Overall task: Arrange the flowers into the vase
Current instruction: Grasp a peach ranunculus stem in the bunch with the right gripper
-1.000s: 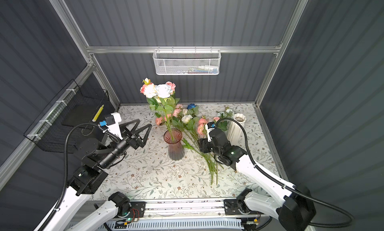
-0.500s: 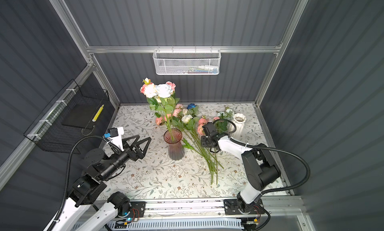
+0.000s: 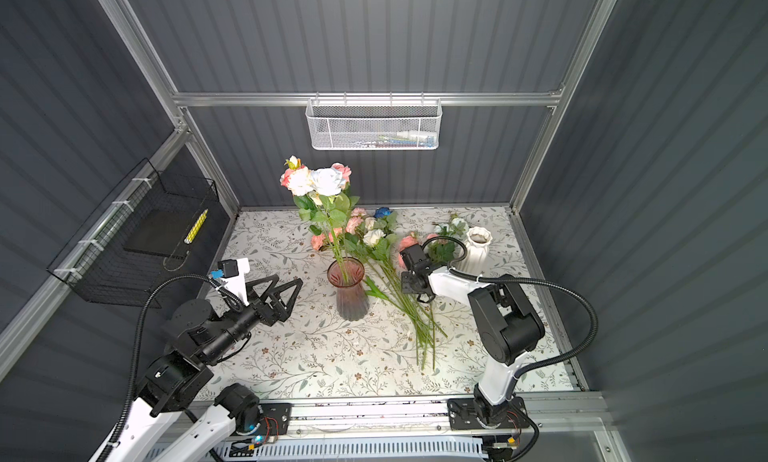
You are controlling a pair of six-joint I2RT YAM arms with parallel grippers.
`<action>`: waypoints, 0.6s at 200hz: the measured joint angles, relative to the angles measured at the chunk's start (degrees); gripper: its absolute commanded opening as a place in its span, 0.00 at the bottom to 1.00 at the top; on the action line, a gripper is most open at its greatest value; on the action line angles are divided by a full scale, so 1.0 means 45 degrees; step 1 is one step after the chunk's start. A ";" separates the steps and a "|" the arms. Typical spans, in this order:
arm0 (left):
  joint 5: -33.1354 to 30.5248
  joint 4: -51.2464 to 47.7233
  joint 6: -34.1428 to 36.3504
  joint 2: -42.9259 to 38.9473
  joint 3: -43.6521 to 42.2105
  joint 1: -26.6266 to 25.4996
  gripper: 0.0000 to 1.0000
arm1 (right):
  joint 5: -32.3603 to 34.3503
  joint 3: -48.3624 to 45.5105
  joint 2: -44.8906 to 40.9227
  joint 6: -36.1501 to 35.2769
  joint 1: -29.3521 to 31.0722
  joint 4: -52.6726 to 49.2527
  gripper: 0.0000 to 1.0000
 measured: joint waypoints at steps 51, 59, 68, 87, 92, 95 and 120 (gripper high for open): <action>-0.0005 -0.0102 0.0005 -0.0044 0.0005 0.0000 1.00 | 0.0437 -0.1059 -0.2477 -0.0515 0.0151 0.1059 0.02; -0.0005 -0.0102 0.0005 -0.0044 0.0005 0.0000 1.00 | 0.0549 -0.1180 -0.2977 -0.0597 0.0228 0.1253 0.02; -0.0005 -0.0102 0.0010 -0.0044 0.0005 0.0000 1.00 | 0.0709 -0.1287 -0.3604 -0.0699 0.0330 0.1447 0.02; -0.0039 -0.0107 0.0005 -0.0044 0.0000 0.0000 1.00 | 0.0996 -0.1404 -0.4843 -0.0903 0.0622 0.1715 0.01; -0.0063 -0.0107 0.0005 -0.0044 0.0005 0.0000 1.00 | 0.1083 -0.1409 -0.5158 -0.0937 0.0714 0.1763 0.01; -0.0068 -0.0107 0.0010 -0.0044 0.0005 0.0000 1.00 | 0.1122 -0.1404 -0.5348 -0.0952 0.0763 0.1773 0.01; -0.0151 -0.0194 0.0010 -0.0073 0.0005 0.0000 1.00 | 0.1588 -0.1413 -0.7106 -0.1229 0.1423 0.1870 0.01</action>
